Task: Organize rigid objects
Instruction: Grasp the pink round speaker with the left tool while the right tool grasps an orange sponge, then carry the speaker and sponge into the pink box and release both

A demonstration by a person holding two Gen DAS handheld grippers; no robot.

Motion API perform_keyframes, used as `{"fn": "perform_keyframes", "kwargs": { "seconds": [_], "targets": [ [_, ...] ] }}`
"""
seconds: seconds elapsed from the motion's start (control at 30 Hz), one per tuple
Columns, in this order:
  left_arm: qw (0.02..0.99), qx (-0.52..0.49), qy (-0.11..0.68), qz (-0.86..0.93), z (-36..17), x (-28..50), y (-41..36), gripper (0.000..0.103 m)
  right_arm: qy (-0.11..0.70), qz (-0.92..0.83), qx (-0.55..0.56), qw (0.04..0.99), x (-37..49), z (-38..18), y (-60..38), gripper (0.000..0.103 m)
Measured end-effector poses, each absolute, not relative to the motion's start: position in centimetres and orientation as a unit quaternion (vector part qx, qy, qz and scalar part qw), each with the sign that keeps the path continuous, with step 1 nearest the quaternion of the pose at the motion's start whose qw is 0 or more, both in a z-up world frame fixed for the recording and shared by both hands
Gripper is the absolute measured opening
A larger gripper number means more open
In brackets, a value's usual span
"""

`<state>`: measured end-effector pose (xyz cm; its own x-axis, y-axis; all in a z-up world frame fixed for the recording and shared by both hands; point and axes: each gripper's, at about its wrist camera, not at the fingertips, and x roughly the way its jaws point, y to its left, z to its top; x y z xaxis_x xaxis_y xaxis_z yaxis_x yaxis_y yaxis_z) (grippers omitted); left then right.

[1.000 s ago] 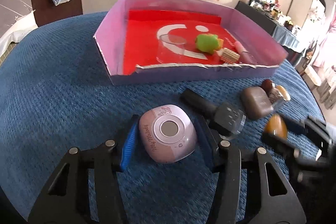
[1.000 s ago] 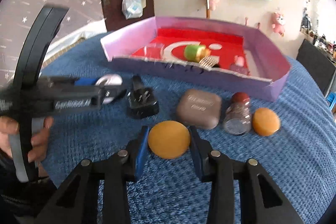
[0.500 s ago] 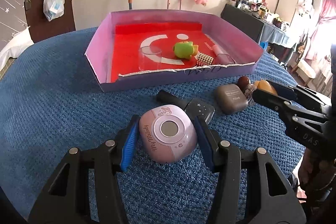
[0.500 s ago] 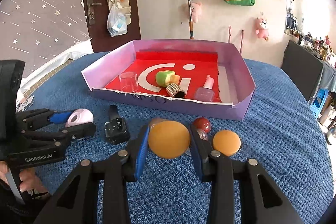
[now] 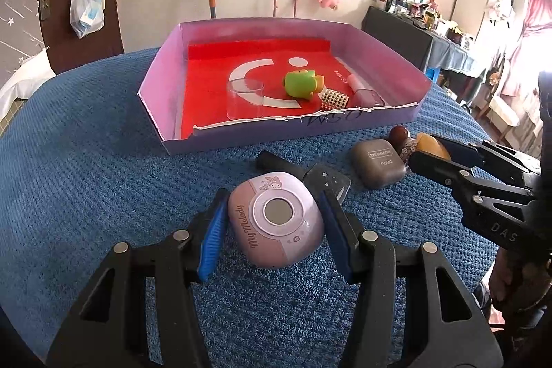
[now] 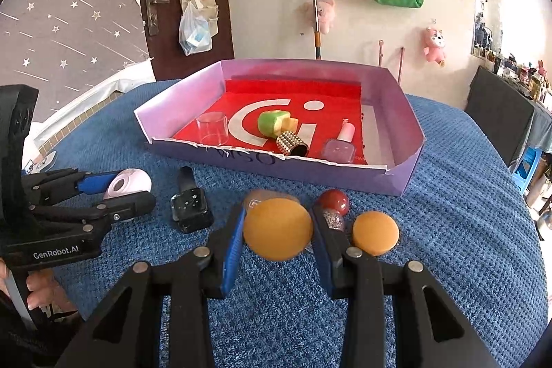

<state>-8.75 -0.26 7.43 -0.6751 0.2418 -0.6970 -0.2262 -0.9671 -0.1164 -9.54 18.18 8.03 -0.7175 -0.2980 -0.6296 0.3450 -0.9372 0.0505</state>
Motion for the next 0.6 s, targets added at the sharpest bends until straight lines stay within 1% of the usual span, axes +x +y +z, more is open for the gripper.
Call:
{"fn": "perform_keyframes", "kwargs": {
  "seconds": [0.3,0.43,0.6],
  "targets": [
    [0.129,-0.379,-0.01,0.916,8.1,-8.8,-0.2,0.05,0.038,-0.925,0.335,0.175,-9.6,7.9,18.1,0.04],
    [0.138,-0.364,-0.005,0.921,10.1,-9.4,-0.1,0.05,0.035,-0.927,0.33,0.176,-9.8,8.6,18.2,0.04],
    [0.164,-0.35,-0.002,0.922,13.0,-12.0,0.3,0.05,0.032,-0.932,0.314,0.181,-11.4,11.1,18.5,0.04]
  ]
}}
